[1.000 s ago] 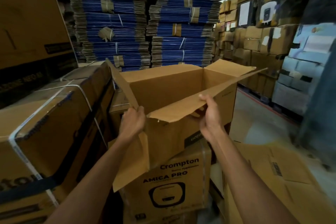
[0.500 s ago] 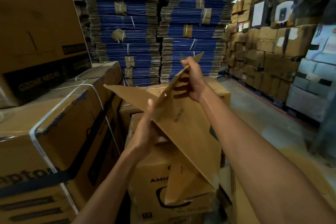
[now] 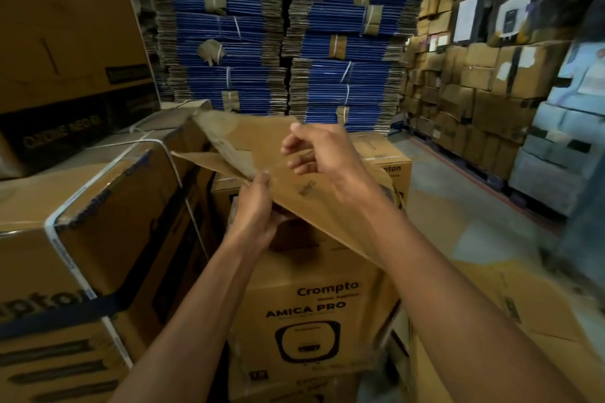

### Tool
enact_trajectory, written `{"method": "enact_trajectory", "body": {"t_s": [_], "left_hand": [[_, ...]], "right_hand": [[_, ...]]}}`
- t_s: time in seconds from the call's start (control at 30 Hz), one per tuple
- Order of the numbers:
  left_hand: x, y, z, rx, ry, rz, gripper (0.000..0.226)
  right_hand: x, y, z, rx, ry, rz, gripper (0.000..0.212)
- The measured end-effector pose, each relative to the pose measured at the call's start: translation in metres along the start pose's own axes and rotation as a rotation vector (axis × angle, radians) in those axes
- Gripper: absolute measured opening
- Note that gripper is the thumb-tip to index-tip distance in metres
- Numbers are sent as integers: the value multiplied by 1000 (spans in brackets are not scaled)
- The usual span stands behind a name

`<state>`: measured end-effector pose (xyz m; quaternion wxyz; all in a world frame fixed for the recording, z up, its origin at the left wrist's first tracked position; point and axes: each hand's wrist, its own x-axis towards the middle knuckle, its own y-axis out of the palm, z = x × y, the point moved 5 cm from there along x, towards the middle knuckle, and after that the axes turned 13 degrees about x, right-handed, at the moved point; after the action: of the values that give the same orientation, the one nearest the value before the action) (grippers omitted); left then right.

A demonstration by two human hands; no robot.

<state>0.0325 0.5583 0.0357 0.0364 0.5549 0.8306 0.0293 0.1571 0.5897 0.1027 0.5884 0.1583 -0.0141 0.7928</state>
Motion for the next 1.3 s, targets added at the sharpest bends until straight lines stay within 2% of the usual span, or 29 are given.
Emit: {"method": "enact_trajectory", "body": {"t_s": [0.1,0.17,0.23,0.37,0.47,0.53,0.6,0.67,0.8,0.9,1.0,1.17,1.3], "left_hand": [[4,8,-13,-11,19,4,28],[6,14,-19,-9,22,-7,28],[4,23,-26,-30,36,-6,23],[-1,42,-40,-186,49,34,21],[-3,49,-40,-250,62,56,19],[-5,52,-31,-280,43,64,16],[-7,56,-19,-317,15,87,21],[-8,58,-7,-339,-14,106,21],[-13,56,11,-395,-57,128,25],[-15,52,21,-415,-73,137,24],[-14,55,29,-422,-87,158,35],[-24,77,42,-413,-109,213,39],[-43,104,49,-447,-142,284,40]], "right_hand": [[-45,1,8,37,36,59,43],[-71,1,-3,95,193,120,49],[-86,-8,-20,228,327,96,51],[-96,-47,-46,496,352,-134,40],[-93,-82,-54,833,212,-360,50],[-91,-103,-55,961,131,-503,57],[-91,-116,-56,977,98,-606,50],[-92,-122,-58,981,69,-671,35],[-97,-123,-59,943,5,-719,15],[-102,-122,-57,892,-22,-735,19],[-110,-125,-55,842,-43,-748,23],[-134,-144,-43,729,-101,-817,6],[-160,-168,-30,695,-178,-858,4]]}}
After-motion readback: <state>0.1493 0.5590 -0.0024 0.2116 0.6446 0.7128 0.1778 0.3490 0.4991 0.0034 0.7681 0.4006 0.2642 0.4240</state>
